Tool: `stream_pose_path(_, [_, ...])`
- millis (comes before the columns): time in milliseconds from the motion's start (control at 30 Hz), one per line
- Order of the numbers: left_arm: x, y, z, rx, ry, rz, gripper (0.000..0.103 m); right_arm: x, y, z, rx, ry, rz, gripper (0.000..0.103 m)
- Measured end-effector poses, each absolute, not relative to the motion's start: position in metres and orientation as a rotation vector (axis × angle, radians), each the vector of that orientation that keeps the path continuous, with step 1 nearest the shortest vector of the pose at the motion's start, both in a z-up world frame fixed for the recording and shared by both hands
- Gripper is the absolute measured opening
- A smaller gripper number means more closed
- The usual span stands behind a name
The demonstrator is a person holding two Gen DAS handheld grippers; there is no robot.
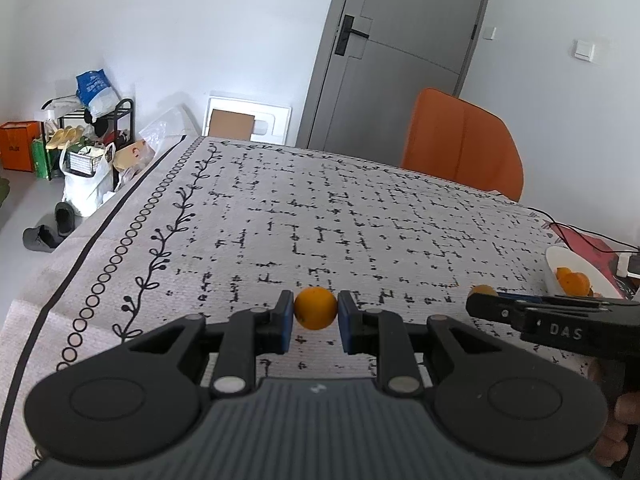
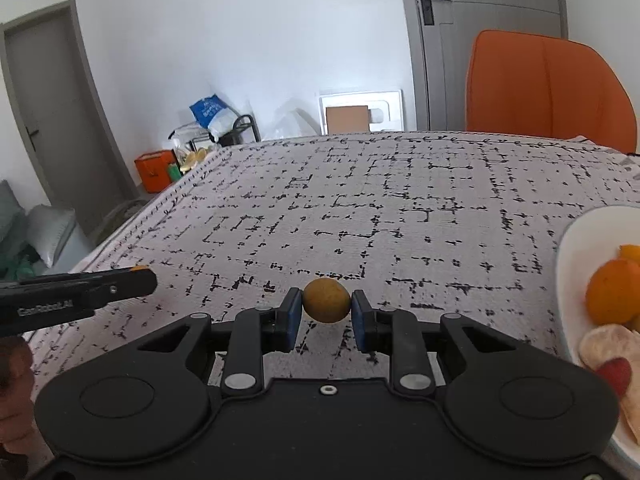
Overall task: Organize fruits
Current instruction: 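Carry the small orange with the left tool while the right tool carries the kiwi to the bowl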
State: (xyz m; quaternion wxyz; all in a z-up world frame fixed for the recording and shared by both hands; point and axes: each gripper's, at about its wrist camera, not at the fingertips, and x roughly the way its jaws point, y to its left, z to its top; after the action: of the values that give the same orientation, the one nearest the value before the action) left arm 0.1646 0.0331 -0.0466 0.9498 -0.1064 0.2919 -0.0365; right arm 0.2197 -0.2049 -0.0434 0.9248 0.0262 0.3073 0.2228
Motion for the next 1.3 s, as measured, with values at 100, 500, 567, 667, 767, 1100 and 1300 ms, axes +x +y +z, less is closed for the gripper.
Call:
stream_pose_path(100, [0.164,0.026,-0.043,-0.209,0.589,-0.088,0.022,0.213,-0.213,-0.039,0.073,0.619,0.450,0.025])
stream_pose_path(500, [0.166,-0.011,-0.028,-0.176,0.562,-0.175,0.022,0.188,-0.261,-0.019,0.121,0.546,0.386,0.025])
stream_pose_path(567, [0.166,-0.019,-0.029,-0.170,0.563,-0.190,0.022,0.184,-0.269,-0.019,0.129,0.544,0.376,0.025])
stream_pose_path(667, [0.167,-0.029,-0.030,-0.163,0.571,-0.211,0.022,0.180,-0.278,-0.020,0.134,0.539,0.355,0.025])
stream_pose_path(767, [0.168,-0.038,-0.031,-0.158,0.575,-0.228,0.022,0.178,-0.288,-0.020,0.146,0.534,0.335,0.025])
stream_pose_path(1100, [0.176,-0.072,-0.034,-0.143,0.581,-0.316,0.022,0.162,-0.328,-0.023,0.176,0.516,0.223,0.025])
stream_pose_path(1300, [0.181,-0.100,-0.032,-0.119,0.586,-0.376,0.022,0.153,-0.355,-0.028,0.202,0.506,0.151,0.025])
